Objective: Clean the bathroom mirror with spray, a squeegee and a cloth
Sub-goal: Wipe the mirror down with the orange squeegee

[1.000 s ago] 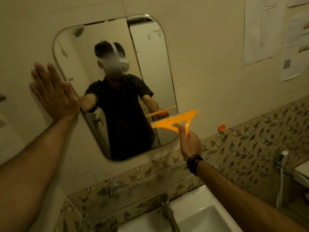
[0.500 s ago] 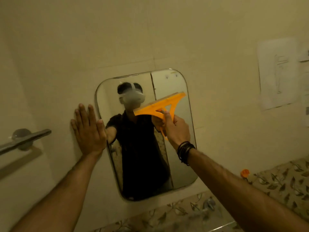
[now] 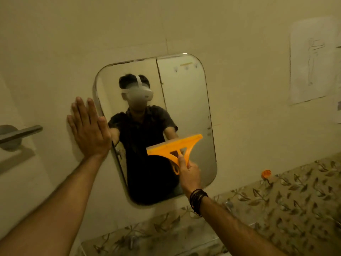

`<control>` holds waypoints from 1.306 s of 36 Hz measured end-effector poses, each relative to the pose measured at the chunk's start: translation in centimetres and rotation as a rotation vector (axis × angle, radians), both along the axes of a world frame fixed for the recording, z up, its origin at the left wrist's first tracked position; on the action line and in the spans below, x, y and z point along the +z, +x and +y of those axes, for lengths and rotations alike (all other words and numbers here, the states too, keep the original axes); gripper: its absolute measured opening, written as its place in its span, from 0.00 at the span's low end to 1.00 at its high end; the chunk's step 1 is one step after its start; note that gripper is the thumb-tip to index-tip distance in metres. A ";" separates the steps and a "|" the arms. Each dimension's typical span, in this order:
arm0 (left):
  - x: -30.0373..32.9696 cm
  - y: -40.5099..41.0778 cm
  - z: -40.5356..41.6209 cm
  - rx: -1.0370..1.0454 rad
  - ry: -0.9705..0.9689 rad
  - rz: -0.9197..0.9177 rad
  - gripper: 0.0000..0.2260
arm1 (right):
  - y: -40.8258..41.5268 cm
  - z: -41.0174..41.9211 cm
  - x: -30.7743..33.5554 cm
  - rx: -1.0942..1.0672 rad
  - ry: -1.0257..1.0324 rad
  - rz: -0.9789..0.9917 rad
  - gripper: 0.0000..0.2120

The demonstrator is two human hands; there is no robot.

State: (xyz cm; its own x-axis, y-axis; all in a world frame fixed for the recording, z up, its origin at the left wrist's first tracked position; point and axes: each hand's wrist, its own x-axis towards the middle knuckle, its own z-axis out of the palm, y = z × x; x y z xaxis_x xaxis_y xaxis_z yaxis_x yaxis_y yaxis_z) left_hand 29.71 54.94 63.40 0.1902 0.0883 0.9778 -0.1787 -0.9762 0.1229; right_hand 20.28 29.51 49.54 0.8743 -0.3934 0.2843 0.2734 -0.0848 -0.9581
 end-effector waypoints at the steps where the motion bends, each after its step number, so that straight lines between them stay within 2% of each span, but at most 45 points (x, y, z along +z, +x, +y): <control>1: 0.1 -0.1 -0.1 0.011 -0.003 -0.004 0.27 | -0.3 0.0 -1.4 -0.003 -0.003 0.024 0.23; 12: 0.2 0.1 -0.2 0.048 -0.012 -0.025 0.26 | -3.1 0.0 -11.4 0.008 -0.005 0.205 0.22; 16: 0.1 -0.1 -0.3 0.040 -0.011 -0.029 0.26 | -3.7 -0.3 -13.5 0.015 -0.049 0.291 0.15; 19: 0.1 -0.2 -0.3 0.039 -0.007 -0.021 0.27 | -4.0 -0.6 -13.6 -0.037 -0.085 0.298 0.20; 25: 0.2 0.7 0.0 0.033 -0.011 -0.030 0.27 | -5.1 -0.2 -7.8 -0.124 -0.099 0.084 0.19; 34: -0.1 -0.3 -0.1 0.016 0.031 0.011 0.26 | -1.7 1.9 7.7 -0.065 -0.158 -0.158 0.20; 38: -0.1 -0.7 0.0 0.003 0.035 0.022 0.26 | 0.6 4.4 12.6 -0.052 -0.204 -0.213 0.27; 42: -0.1 -0.8 0.2 -0.018 0.043 0.013 0.26 | 2.4 7.1 14.6 -0.057 -0.233 -0.194 0.28; 47: -0.6 -0.6 0.5 -0.031 0.059 0.020 0.26 | 2.9 8.8 13.0 -0.065 -0.183 -0.127 0.28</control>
State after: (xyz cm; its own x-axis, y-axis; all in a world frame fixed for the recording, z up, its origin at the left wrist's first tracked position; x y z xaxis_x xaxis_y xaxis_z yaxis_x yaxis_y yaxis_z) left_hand 29.08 55.48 62.83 0.2118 0.0243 0.9770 -0.2068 -0.9759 0.0691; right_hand 23.16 38.27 62.59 0.8014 -0.3796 0.4623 0.3791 -0.2755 -0.8834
